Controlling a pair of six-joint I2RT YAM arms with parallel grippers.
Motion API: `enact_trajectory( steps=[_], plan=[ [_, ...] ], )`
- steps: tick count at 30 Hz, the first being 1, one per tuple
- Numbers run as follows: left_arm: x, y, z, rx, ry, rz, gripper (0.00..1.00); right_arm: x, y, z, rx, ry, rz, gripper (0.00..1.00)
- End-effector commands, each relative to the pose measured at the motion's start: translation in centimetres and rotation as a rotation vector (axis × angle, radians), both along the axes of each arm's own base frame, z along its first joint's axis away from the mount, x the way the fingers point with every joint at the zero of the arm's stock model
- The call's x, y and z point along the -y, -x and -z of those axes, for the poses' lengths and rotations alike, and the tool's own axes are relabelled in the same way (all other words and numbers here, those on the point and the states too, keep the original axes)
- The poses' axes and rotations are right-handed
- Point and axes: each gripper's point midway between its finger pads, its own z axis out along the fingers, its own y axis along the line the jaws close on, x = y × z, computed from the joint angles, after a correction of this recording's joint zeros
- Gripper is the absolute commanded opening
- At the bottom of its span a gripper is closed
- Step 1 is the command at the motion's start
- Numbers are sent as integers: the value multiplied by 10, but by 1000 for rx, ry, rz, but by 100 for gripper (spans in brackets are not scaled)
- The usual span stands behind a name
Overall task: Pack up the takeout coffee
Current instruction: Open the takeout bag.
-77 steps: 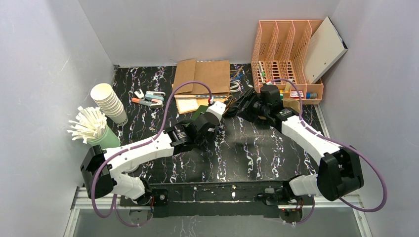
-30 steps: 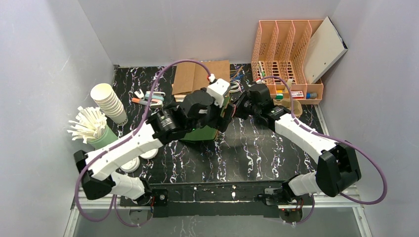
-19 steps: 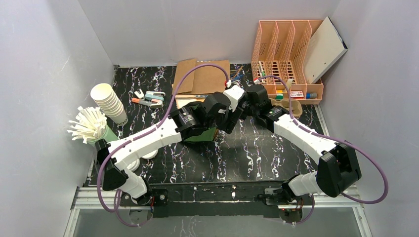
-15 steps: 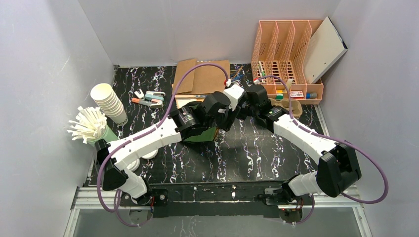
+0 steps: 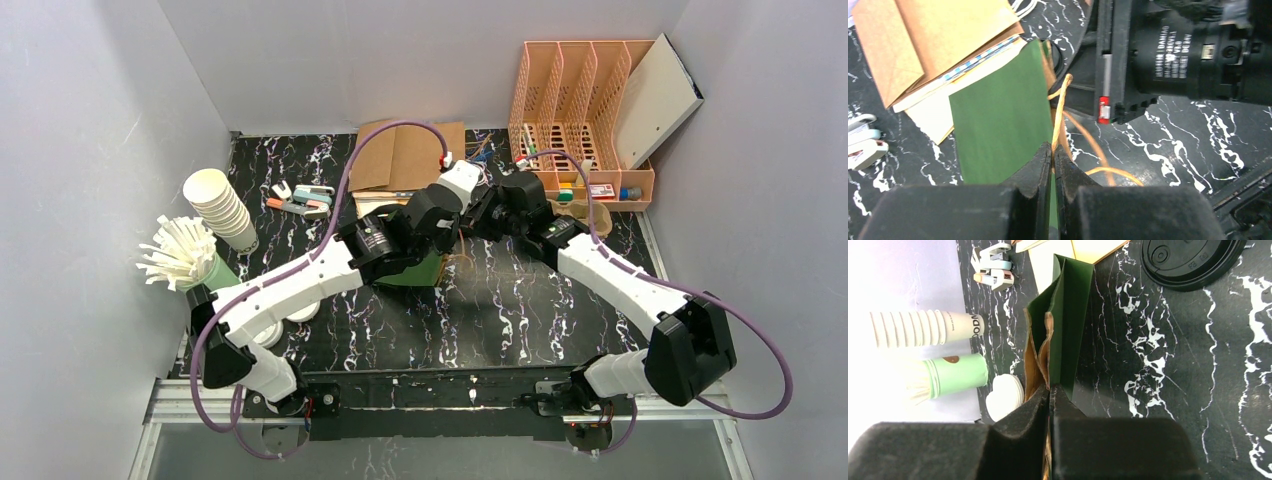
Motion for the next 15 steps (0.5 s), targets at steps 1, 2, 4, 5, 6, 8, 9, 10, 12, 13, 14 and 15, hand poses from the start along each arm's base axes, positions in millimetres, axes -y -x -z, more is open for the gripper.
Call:
enact_trajectory(
  steps=[1,2,4,5,6,8,9,10,12,13,14,15],
  plan=[
    [-32,-10,-36,75,14,-100,0,3,-4,-22,85,5,2,18],
    [-35,-11,-38,79,10,-107,0,4,-3,-22,86,9,0,21],
    [-40,-12,-41,90,2,-114,0,5,-1,-18,85,21,-8,29],
    [-42,-13,-44,97,-1,-119,0,5,-1,-17,86,26,-9,32],
    [-44,-13,-46,103,-4,-121,0,6,0,-16,87,33,-12,34],
    [-46,-13,-50,111,-6,-125,0,7,1,-14,91,44,-21,39],
    [-47,-13,-52,115,-5,-125,0,8,2,-13,100,54,-29,40],
    [-48,-13,-54,120,-5,-125,0,8,2,-13,115,61,-43,42],
    [-49,-13,-57,128,-6,-118,0,8,4,-13,143,77,-76,45],
    [-50,-13,-58,134,-9,-117,0,9,5,-12,152,86,-81,48],
    [-51,-14,-59,139,-13,-121,0,10,6,-11,165,94,-87,51],
    [-52,-14,-60,143,-15,-124,0,11,7,-11,176,101,-94,53]
  ],
)
